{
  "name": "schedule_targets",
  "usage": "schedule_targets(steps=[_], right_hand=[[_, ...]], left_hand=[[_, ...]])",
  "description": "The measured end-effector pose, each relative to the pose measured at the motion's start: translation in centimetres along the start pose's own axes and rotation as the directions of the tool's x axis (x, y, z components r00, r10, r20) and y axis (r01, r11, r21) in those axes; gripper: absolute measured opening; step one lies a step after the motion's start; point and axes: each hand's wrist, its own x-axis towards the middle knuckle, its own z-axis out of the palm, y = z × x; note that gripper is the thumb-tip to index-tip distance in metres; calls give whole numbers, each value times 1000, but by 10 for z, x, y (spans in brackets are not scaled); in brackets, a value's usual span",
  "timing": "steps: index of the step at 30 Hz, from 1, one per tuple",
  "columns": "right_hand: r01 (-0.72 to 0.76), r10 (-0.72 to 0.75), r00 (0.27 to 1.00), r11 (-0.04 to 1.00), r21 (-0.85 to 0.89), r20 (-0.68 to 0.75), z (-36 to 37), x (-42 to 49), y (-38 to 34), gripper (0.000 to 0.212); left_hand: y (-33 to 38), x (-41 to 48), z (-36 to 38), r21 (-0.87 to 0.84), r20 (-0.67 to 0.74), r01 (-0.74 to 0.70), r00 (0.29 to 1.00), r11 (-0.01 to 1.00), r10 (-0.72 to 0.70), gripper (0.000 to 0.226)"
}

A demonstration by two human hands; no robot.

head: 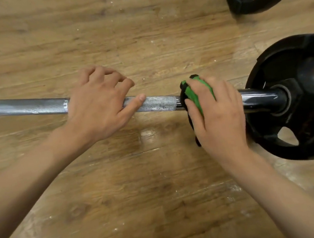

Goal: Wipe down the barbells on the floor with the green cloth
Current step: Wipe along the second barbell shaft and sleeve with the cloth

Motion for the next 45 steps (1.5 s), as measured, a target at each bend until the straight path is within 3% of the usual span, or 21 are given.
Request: schedule_targets(steps=[4, 7, 10, 12, 15, 21, 23, 26, 31, 33, 36, 41, 43, 45], right_hand=[[-219, 216, 964, 976, 0, 156, 0, 56, 1, 33], [-166, 166, 986, 986, 8, 20, -6, 17, 2, 42], [-205, 204, 976, 979, -13, -78, -13, -31, 40, 41], [-288, 287, 946, 957, 15, -150, -12, -32, 60, 39], [-425, 449, 851, 893, 145, -273, 2, -13, 33, 42], [-388, 492, 833, 846, 365, -254, 13, 24, -11, 38], [-304, 428, 873, 852, 426, -233, 8, 28, -6, 34], [-112, 183, 960, 944, 311, -210, 8, 14, -5, 31], [92, -72, 969, 993, 76, -235, 11, -15, 8, 32], [24, -12, 993, 994, 107, -119, 5, 22, 8, 29], [-113, 112, 992, 993, 14, 63, 3, 65, 4, 30], [230, -224, 969, 972, 42, -109, 3, -21, -21, 23], [201, -181, 971, 972, 120, -156, 9, -26, -32, 24], [80, -25, 974, 968, 239, -225, 9, -5, -48, 26]], left_hand=[[-2, 2, -1, -27, -21, -15, 1000, 1000, 14, 73], [-4, 4, 0, -23, -47, -7, 999, 1000, 6, 74], [-3, 3, 2, -27, -42, 1, 999, 1000, -2, 73], [-3, 4, 2, -27, -28, 8, 1000, 1000, -9, 73], [-5, 7, 1, -16, -25, 25, 999, 1000, -26, 74], [-4, 10, 2, -21, -1, 26, 1000, 999, -26, 76], [-5, 12, 2, -19, 6, 32, 999, 999, -32, 78], [-3, 15, 1, -22, 19, 20, 1000, 1000, -19, 79], [-1, 9, 0, -23, 6, 31, 1000, 999, -31, 78], [0, 8, -1, -23, 25, 39, 999, 999, -39, 78], [0, 12, -5, 5, 63, 72, 995, 997, -73, 81], [4, 5, -7, 9, 75, 84, 994, 996, -84, 87], [5, 2, -7, 10, 65, 91, 994, 996, -91, 84], [5, -1, -8, 15, 58, 97, 994, 995, -98, 78]])
